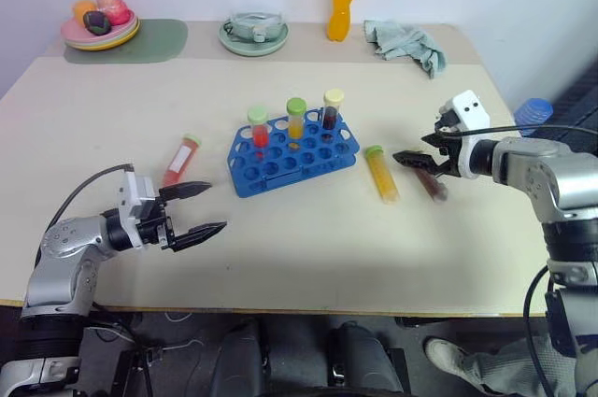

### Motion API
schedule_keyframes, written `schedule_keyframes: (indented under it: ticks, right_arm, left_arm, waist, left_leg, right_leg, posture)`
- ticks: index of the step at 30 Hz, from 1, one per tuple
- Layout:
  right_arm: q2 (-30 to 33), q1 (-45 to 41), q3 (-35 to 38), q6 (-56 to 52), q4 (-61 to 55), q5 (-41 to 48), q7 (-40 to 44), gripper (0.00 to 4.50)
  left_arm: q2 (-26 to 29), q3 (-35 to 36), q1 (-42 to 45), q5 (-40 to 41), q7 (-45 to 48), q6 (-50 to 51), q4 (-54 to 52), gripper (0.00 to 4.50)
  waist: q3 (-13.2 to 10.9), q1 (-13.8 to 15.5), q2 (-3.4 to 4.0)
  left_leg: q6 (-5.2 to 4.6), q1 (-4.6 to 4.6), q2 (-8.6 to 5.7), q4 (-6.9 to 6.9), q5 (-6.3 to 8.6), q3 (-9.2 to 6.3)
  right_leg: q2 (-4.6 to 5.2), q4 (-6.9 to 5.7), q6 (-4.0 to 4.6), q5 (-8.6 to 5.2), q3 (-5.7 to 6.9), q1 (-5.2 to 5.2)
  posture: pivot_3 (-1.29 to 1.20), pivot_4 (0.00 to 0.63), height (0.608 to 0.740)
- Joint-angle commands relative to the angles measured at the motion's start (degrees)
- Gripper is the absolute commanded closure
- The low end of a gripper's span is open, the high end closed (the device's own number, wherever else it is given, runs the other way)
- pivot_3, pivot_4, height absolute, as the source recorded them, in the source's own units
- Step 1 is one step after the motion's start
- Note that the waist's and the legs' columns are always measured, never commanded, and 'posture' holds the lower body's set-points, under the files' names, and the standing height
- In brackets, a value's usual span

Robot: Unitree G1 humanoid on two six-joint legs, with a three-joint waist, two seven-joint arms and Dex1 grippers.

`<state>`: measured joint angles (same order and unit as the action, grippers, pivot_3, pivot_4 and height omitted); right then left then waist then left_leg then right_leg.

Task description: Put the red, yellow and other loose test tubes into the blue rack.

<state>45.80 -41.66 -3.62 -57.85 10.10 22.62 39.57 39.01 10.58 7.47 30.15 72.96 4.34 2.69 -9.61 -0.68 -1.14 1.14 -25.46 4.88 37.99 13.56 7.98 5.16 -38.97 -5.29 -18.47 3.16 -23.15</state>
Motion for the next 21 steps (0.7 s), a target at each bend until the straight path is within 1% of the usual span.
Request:
schedule_keyframes:
  ticks: [1,9,12,16,21]
  right_arm:
    - [0.2,-3.4,-1.4,-2.4,3.6,-2.8,-0.2,0.05]
    - [-0.2,-7.0,-1.5,-2.2,9.3,-6.3,-0.7,0.05]
    - [-0.8,-8.1,-1.8,-2.5,11.7,-7.1,0.0,0.05]
    - [-3.3,-11.7,-1.1,-2.5,17.7,-8.4,-1.5,0.05]
    - [-4.1,-14.6,-2.9,-2.3,23.0,-10.7,0.0,0.05]
  left_arm:
    - [0.4,-0.2,-0.1,0.0,-0.9,0.2,-3.9,0.00]
    - [0.5,-0.6,-0.6,0.7,-2.7,2.6,-7.8,0.00]
    - [0.2,-1.2,0.4,0.2,-3.1,3.1,-7.7,0.00]
    - [-0.5,-2.3,2.2,-0.4,-3.4,2.7,-6.4,0.00]
    - [-2.5,-4.1,3.1,-1.3,-4.4,2.2,-6.1,0.00]
  waist:
    - [0.0,-0.1,0.00]
    - [0.0,-0.4,0.00]
    - [0.0,-0.4,0.00]
    - [0.0,-0.4,0.02]
    - [0.0,-0.3,0.02]
  left_leg:
    - [0.00,0.01,0.00,0.00,0.00,0.01]
    - [0.01,0.02,0.02,-0.01,-0.01,0.04]
    - [0.01,0.02,0.01,-0.01,-0.01,0.05]
    - [0.02,0.02,0.02,-0.01,-0.01,0.07]
    - [0.02,0.01,0.01,-0.03,-0.01,0.10]
  right_leg:
    - [0.00,0.00,0.00,0.00,0.00,0.00]
    - [-0.01,-0.04,0.00,0.00,-0.01,-0.04]
    - [-0.01,-0.04,0.00,0.00,-0.01,-0.05]
    - [-0.02,-0.05,0.00,0.00,-0.02,-0.05]
    - [-0.01,-0.04,0.00,0.00,-0.02,-0.06]
  posture:
    - [0.00,0.150,0.740]
    - [0.00,0.150,0.740]
    - [0.00,0.150,0.740]
    - [0.00,0.150,0.740]
    - [0.00,0.150,0.740]
